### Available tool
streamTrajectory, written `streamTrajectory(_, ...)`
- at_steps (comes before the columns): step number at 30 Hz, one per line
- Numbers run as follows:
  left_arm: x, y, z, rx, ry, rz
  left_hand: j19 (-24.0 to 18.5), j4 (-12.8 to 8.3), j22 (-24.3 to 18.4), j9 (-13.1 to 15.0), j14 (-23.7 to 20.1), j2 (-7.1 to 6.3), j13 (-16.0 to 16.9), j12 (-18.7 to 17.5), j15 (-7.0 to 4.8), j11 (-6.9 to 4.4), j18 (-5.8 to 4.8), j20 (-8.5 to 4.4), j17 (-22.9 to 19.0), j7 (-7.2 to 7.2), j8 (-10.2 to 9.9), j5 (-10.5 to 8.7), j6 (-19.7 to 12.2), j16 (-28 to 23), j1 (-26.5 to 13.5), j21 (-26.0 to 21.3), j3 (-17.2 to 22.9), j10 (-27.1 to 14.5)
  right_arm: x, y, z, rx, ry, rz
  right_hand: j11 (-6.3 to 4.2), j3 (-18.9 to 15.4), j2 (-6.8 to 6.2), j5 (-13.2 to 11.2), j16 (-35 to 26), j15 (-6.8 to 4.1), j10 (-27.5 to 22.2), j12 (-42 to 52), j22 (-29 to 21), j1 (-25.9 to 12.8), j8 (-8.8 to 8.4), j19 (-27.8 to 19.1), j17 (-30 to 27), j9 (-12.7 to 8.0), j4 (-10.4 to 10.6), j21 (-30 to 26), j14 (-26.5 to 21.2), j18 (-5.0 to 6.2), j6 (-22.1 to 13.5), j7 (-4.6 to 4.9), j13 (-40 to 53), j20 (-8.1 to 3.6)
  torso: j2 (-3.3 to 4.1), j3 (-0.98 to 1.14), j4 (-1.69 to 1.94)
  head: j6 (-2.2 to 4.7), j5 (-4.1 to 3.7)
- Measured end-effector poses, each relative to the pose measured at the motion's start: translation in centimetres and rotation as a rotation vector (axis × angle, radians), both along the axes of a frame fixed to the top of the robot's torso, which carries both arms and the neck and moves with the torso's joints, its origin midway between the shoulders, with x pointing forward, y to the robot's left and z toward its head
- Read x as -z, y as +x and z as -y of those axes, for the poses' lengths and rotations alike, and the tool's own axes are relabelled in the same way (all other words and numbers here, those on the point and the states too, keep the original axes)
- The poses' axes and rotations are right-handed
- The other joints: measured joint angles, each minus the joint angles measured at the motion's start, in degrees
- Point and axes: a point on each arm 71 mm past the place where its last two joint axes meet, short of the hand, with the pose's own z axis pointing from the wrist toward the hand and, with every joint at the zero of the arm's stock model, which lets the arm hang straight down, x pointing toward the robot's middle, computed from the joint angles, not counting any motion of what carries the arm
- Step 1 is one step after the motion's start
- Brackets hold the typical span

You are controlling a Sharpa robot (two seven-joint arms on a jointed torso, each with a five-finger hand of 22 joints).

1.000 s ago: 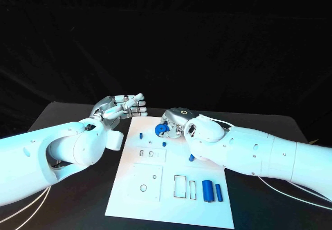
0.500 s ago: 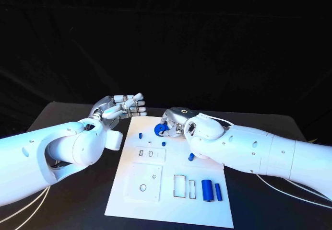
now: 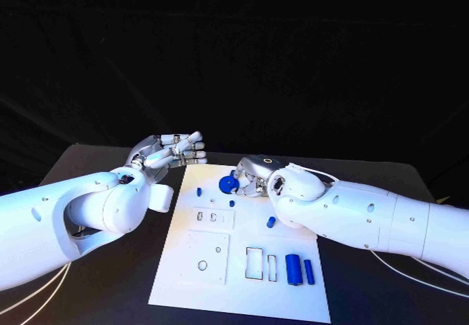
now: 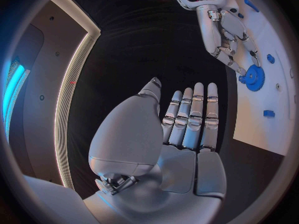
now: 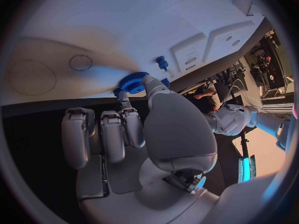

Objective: Assemble the parts on the task board

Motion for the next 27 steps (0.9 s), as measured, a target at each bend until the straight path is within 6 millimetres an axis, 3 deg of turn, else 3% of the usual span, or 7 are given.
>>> streamTrajectory(1,0.0,0.0,0.0,0.000,0.000,0.000,0.0,0.0,0.0,0.0,0.0,0.00,0.0,0.0,0.00,0.00,0.00,0.00,0.0,0.00,0.0,0.00,0.0,0.0,0.0,0.0,0.0,0.0,0.0,-0.1,0.2,0.001,0.004,0.003,0.00,0.0,0.00,0.0,0.0,0.00,0.0,0.0,0.0,0.0,0.00,0.0,0.0,0.0,0.0,0.3,0.0,-0.58,0.0,0.00,0.0,0.00,0.00,0.00,0.00,0.02,0.00)
streamTrajectory(7,0.0,0.0,-0.2,-0.004,0.001,0.000,0.0,0.0,0.0,0.0,0.0,0.00,0.0,0.0,0.00,0.00,0.00,0.00,0.0,0.00,0.0,0.00,0.0,0.0,0.0,0.0,0.0,0.0,-0.5,-0.7,1.6,0.007,0.034,0.022,-0.15,0.0,0.00,0.2,0.2,0.00,0.2,0.3,0.0,0.0,0.00,0.0,0.0,0.0,0.0,0.5,0.0,-0.59,0.2,-0.20,0.0,0.00,-0.01,0.01,-0.02,0.15,-0.14)
streamTrajectory(12,0.0,0.1,-0.3,-0.007,0.002,-0.001,0.0,0.0,0.0,0.0,0.0,0.00,0.0,-0.2,0.00,0.00,0.00,0.00,0.0,0.00,0.0,0.00,0.0,0.0,0.0,0.0,0.0,0.0,-1.6,-1.3,4.4,0.029,0.069,0.046,-0.21,0.0,0.04,0.2,0.2,0.00,0.2,0.3,0.0,0.0,0.00,0.0,0.0,0.2,0.0,0.5,0.0,-0.59,0.6,-0.52,0.0,0.00,-0.10,0.02,-0.16,0.37,-0.21)
streamTrajectory(15,0.0,0.1,-0.3,-0.008,0.003,-0.001,0.0,0.0,0.0,0.0,0.0,0.00,0.0,-0.2,0.00,0.00,0.00,0.00,0.0,0.00,0.0,0.00,0.0,0.0,0.0,0.0,0.0,0.0,-2.5,-1.5,6.4,0.044,0.088,0.052,-0.21,-0.4,-0.40,0.8,0.2,0.00,0.2,0.3,0.0,0.6,0.00,0.0,0.0,0.3,-0.1,-0.5,0.0,-0.59,1.1,-0.65,0.0,0.00,-0.16,0.03,-0.27,0.47,-0.27)
streamTrajectory(18,0.1,0.1,-0.4,-0.008,0.003,-0.001,0.0,0.0,0.0,0.0,0.0,0.00,0.0,-0.2,0.00,0.00,0.00,0.00,0.0,0.00,-0.2,0.00,0.0,0.0,0.0,0.0,0.0,0.0,-3.3,-1.6,9.5,0.068,0.108,0.048,-0.68,-2.6,-2.13,2.1,-0.5,0.00,-0.3,-0.6,0.0,-0.6,0.00,-1.2,0.0,0.4,0.4,-2.5,0.0,-0.59,1.4,-0.99,0.0,-0.30,-0.32,0.07,-0.47,0.48,-0.47)
streamTrajectory(21,0.1,0.2,-0.2,-0.004,0.002,-0.002,0.0,0.0,0.0,0.0,0.0,0.00,0.0,-0.2,0.00,0.00,0.00,0.00,0.0,0.00,-0.2,0.00,0.0,0.0,0.0,0.0,0.0,0.0,-3.5,-1.5,12.8,0.105,0.126,0.032,-1.05,-3.9,-2.83,2.4,-0.6,-0.44,-0.6,-1.1,0.0,0.1,0.00,-2.0,0.0,0.4,0.2,-3.4,0.0,-0.59,1.5,-1.11,0.0,-0.73,-0.54,0.14,-0.72,0.48,-0.60)
streamTrajectory(27,0.2,0.3,0.0,0.007,-0.001,-0.003,0.0,-0.2,0.0,0.0,0.0,0.00,0.0,-0.2,0.00,0.00,0.00,0.00,0.0,0.00,-0.2,0.00,0.0,0.0,0.0,0.0,-0.2,0.0,-2.5,-1.5,17.0,0.157,0.159,-0.008,-0.79,-4.7,-1.80,2.8,-0.6,-0.43,-0.9,-1.3,0.0,2.3,-0.33,-2.0,0.0,0.4,-0.6,-3.4,0.0,-0.59,1.3,-0.93,0.0,-0.73,-0.90,0.21,-1.43,0.41,-1.16)
